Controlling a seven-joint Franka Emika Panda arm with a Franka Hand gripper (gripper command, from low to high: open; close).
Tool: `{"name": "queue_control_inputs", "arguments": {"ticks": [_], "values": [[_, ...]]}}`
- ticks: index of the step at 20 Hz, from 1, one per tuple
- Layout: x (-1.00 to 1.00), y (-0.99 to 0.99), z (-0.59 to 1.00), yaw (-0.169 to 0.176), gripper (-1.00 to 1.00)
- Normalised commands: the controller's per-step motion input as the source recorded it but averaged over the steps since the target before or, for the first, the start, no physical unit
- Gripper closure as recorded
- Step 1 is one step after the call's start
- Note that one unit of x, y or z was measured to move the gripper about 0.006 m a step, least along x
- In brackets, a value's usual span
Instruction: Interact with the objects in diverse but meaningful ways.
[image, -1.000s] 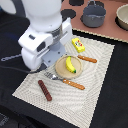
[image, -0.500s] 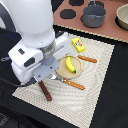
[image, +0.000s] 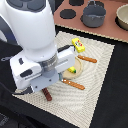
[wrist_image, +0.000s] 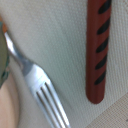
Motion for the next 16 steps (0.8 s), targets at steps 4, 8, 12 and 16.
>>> {"name": "queue_control_inputs", "arguments": {"ticks": [4,8,12,16], "values": [[0.00,-0.41,-0.13,0.000,-1.00],[0.10,-0.27,-0.18,0.000,-1.00],[0.29,-0.09,-0.12,0.000,-1.00],[0.29,-0.09,-0.12,0.000,-1.00]]}}
